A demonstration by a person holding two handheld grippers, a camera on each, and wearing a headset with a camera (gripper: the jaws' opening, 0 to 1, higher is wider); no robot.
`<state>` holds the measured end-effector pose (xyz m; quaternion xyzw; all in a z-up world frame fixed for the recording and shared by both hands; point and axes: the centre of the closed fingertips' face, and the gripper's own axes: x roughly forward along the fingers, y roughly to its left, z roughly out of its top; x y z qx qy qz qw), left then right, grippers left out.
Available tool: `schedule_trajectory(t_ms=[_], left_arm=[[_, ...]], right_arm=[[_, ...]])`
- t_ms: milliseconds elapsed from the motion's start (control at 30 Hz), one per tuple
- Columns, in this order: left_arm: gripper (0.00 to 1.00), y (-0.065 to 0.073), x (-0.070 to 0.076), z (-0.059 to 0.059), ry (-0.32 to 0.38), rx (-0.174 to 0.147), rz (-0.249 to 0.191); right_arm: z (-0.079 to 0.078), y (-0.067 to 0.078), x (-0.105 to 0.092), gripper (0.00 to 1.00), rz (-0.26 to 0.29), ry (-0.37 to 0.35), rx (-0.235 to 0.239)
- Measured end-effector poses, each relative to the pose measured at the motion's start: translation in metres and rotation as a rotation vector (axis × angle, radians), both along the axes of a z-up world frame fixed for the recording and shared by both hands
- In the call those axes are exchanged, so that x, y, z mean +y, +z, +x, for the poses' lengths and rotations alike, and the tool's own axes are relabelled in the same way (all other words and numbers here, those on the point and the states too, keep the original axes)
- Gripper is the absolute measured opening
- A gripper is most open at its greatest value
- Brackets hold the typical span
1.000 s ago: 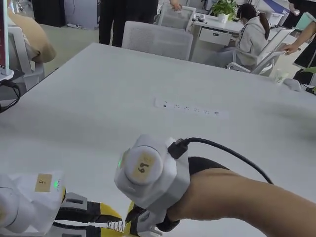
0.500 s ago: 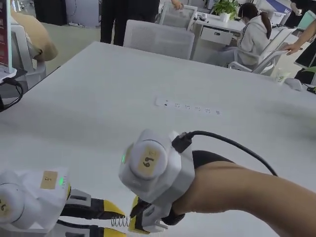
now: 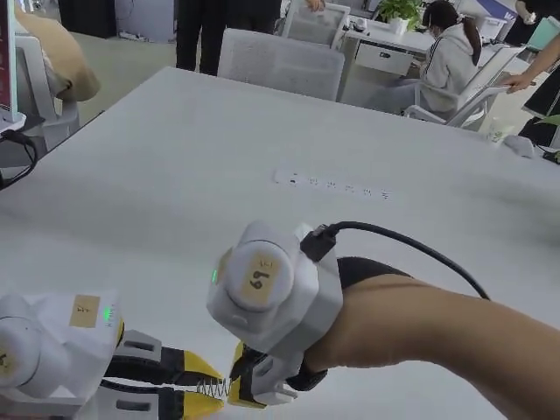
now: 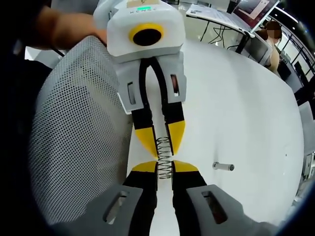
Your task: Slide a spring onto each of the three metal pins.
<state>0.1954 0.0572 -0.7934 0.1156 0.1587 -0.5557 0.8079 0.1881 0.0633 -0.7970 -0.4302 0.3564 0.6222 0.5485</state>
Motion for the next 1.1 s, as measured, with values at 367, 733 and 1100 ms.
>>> schedule_trajectory(t_ms=[367, 733, 1100], left_arm=[[0.04, 0.006, -0.008, 0.001, -0.021, -0.004, -0.003], [0.04, 0.007, -0.007, 0.004, -0.008, -0.006, -0.015], [0.02, 0.012, -0.008, 0.001, -0.030, 0.012, -0.015]], right_arm=[[0.001, -0.001, -0.007, 0.07, -0.048, 0.027, -0.020], [0.006, -0.002, -0.010, 0.08, -0.049, 0.020, -0.024], [0.005, 0.004, -0.011, 0.08, -0.013, 0.044, 0.007]])
